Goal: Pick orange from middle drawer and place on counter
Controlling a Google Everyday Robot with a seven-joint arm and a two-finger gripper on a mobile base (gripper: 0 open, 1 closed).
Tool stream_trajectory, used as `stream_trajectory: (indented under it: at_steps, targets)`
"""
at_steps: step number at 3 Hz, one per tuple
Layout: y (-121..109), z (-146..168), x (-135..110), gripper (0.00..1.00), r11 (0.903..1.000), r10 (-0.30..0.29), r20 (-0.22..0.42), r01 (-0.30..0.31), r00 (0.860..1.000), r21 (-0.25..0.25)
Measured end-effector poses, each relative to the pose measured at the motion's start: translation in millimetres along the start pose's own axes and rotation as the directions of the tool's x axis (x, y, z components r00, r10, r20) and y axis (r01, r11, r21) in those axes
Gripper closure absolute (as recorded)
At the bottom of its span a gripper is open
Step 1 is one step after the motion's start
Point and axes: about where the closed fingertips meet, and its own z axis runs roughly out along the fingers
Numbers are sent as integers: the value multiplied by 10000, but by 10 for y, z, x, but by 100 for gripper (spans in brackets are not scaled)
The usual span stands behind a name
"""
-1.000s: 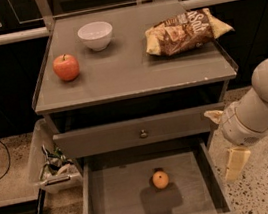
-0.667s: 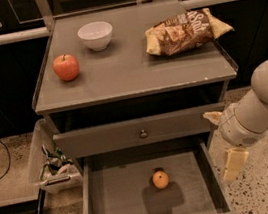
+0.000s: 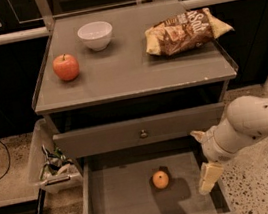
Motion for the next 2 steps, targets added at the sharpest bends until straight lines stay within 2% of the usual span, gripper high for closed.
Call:
stream_trajectory:
  at_steps: [1, 2]
  targets:
    - [-74, 490, 100, 0, 9997, 4, 464, -15, 9989, 235]
    - [-94, 1034, 65, 0, 9998, -219, 1230, 212, 9922, 67]
